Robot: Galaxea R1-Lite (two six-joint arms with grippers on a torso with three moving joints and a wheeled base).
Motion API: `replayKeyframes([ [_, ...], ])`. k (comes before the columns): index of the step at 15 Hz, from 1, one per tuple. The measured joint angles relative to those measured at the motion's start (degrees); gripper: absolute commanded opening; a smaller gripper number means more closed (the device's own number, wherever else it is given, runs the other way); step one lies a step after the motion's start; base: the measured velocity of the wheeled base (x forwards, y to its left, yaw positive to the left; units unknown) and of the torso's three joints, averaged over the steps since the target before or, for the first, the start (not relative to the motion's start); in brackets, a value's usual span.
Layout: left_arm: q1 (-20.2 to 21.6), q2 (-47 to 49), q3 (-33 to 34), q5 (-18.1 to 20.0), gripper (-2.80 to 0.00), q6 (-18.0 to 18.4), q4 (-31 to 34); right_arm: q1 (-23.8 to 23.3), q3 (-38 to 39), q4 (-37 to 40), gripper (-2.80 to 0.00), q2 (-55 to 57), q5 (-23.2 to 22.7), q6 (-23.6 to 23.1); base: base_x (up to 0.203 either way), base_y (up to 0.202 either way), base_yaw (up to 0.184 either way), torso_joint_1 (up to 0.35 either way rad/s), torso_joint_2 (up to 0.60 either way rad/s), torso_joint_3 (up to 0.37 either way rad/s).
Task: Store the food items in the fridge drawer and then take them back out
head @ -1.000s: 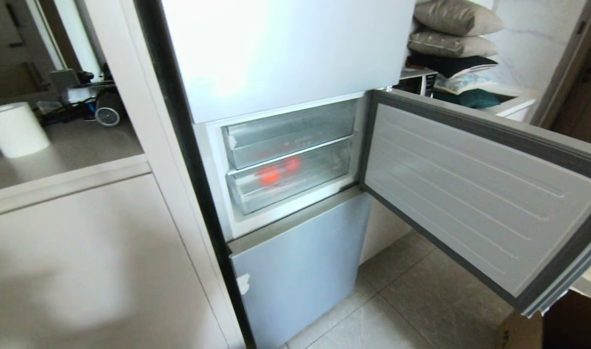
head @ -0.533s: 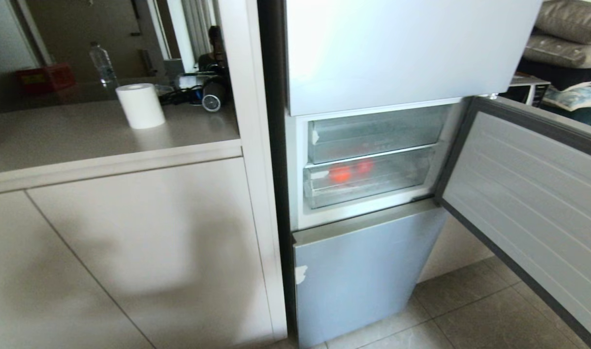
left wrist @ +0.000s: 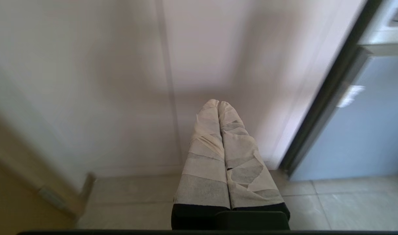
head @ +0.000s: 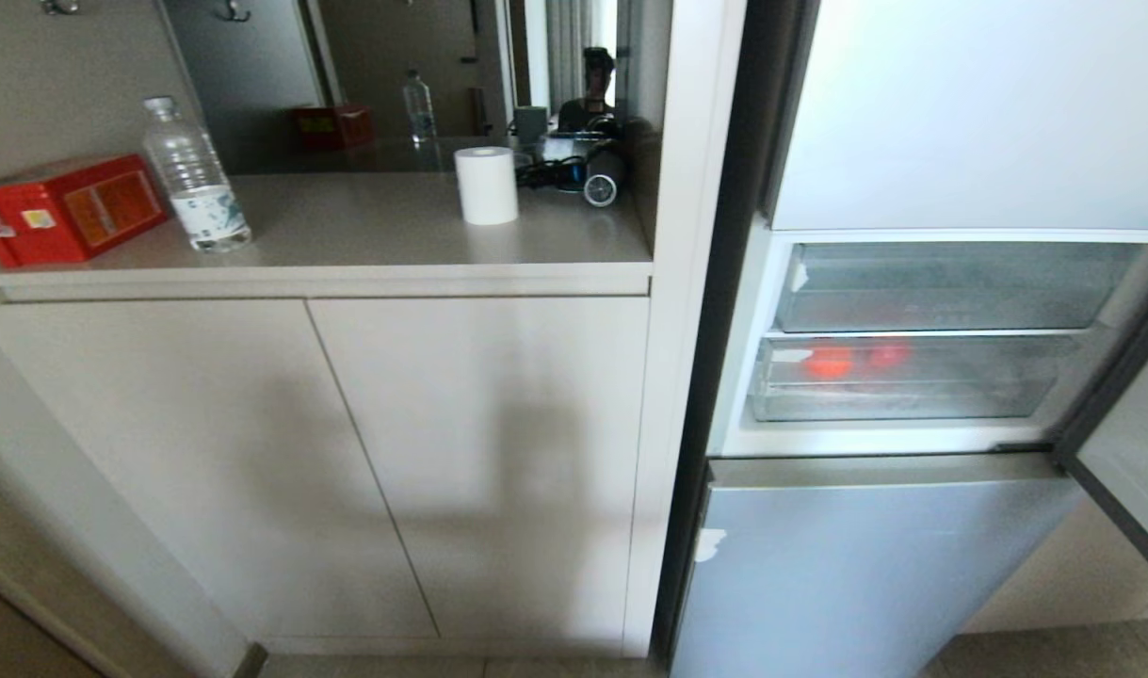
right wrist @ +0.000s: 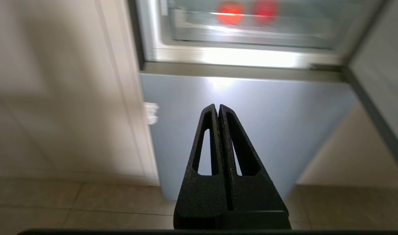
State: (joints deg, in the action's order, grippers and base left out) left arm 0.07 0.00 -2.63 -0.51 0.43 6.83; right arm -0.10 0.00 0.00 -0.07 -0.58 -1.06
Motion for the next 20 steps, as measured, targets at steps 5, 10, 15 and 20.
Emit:
replayKeyframes([
  [5, 0.0, 0.0, 0.0, 0.0, -2.8, -0.02, 0.0, 0.0, 0.0, 0.02, -2.8, 0.0, -0.12, -1.02, 0.0, -0.002, 0.044, 0.001, 0.0, 0.001],
  [10, 0.01, 0.0, -0.01, 0.0, -2.8, -0.02, 0.0, -0.06, -9.34, 3.61, -2.8, 6.96, -0.52, -0.21, 0.0, 0.0, 0.0, 0.0, 0.0, 0.0],
  [15, 0.0, 0.0, -0.01, 0.0, -2.8, 0.01, 0.0, 0.12, -20.14, -1.52, 0.0, 38.25, -4.73, 1.46, 0.0, 0.0, 0.0, 0.0, 0.0, 0.0],
  [20, -0.02, 0.0, -0.01, 0.02, -2.8, -0.01, 0.0, 3.65, -22.32, -19.29, 0.0, 67.24, -8.18, 4.65, 0.0, 0.0, 0.0, 0.0, 0.0, 0.0],
])
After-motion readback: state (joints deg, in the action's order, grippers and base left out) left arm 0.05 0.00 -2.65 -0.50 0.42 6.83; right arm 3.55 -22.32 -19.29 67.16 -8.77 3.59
